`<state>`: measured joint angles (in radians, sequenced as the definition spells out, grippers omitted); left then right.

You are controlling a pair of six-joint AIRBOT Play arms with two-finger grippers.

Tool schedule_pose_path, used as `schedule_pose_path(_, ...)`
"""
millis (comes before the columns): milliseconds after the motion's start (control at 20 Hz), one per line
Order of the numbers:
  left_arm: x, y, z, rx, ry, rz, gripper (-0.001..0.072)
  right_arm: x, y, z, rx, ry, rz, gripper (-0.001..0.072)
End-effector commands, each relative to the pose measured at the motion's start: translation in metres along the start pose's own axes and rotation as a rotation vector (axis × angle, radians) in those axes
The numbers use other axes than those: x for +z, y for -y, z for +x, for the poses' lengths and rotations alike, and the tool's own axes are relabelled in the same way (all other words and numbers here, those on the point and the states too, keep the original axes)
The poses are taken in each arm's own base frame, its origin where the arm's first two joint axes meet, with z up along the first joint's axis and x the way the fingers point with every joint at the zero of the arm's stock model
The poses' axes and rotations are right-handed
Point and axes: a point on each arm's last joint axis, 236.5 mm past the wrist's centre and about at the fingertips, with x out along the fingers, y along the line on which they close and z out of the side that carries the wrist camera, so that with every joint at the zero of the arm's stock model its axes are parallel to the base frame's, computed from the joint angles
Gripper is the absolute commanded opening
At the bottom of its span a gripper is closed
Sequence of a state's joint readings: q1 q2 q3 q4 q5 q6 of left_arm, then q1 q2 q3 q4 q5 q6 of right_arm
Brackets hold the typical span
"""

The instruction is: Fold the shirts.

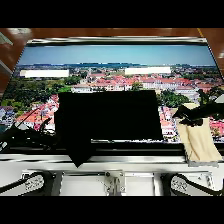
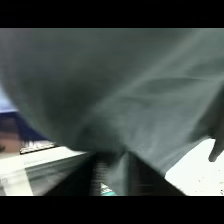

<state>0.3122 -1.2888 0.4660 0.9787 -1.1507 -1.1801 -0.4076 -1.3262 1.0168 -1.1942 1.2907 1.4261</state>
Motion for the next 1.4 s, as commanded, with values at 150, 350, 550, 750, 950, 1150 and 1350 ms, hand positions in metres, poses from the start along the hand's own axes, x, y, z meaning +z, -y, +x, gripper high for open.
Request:
schedule_pose_path(150, 0.008, -0.004, 0.004, 0.019, 0.015, -0.022, 0.0038, -0.040, 0.013, 0.028, -0.009, -0.119, 0.028, 0.0596)
schedule_pose_path(350, 0.015, 0.006, -0.010, 0.012, 0.052, 0.053, 0.0037, -0.078, 0.017, 0.055, 0.018, -0.209, 0.036, 0.0671)
schedule_pose_path(550, 0.024, 0.015, -0.024, 0.009, 0.093, 0.086, 0.0037, -0.078, 0.004, 0.077, 0.099, -0.159, 0.123, 0.0670)
schedule_pose_path(750, 0.033, 0.026, -0.031, -0.020, 0.116, 0.092, 0.0038, -0.079, 0.002, 0.093, 0.131, -0.189, 0.168, 0.0631)
schedule_pose_path(950, 0.042, 0.037, -0.037, -0.052, 0.147, 0.089, 0.0038, -0.071, -0.003, 0.099, 0.163, -0.164, 0.197, 0.0410)
schedule_pose_path(1150, 0.049, 0.042, -0.044, -0.058, 0.168, 0.100, 0.0037, -0.078, -0.024, 0.101, 0.206, -0.186, 0.080, 0.0203)
schedule_pose_path(1350, 0.062, 0.059, -0.069, -0.060, 0.209, 0.212, 0.0036, -0.060, -0.049, 0.088, 0.229, -0.139, -0.099, 0.0071)
